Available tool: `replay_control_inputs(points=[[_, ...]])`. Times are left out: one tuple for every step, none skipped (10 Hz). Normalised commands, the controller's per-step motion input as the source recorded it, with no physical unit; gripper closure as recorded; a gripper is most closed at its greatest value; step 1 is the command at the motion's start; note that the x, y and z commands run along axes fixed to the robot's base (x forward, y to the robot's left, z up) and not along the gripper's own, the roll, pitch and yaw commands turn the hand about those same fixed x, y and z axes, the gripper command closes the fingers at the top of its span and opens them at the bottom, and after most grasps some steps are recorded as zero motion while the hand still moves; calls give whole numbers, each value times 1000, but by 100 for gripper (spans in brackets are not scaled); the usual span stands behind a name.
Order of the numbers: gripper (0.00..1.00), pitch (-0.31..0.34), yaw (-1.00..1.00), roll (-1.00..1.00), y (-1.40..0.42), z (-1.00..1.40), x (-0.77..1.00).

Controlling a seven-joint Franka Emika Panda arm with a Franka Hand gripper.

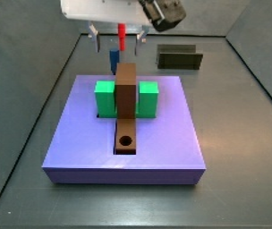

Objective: Pick up the blue object. Move up. Move to above the board. Insert the blue object.
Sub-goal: Pick up the blue object.

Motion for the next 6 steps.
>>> replay_control_inputs(points=[[0, 0, 0, 206, 34, -383, -71], [0, 0, 0, 141, 57, -254, -57], [0, 0, 0, 106, 0, -146, -29], [0, 0, 0, 20, 0, -37, 0], [0, 0, 0, 0, 0, -17, 0], [0, 0, 0, 0, 71, -97, 0]])
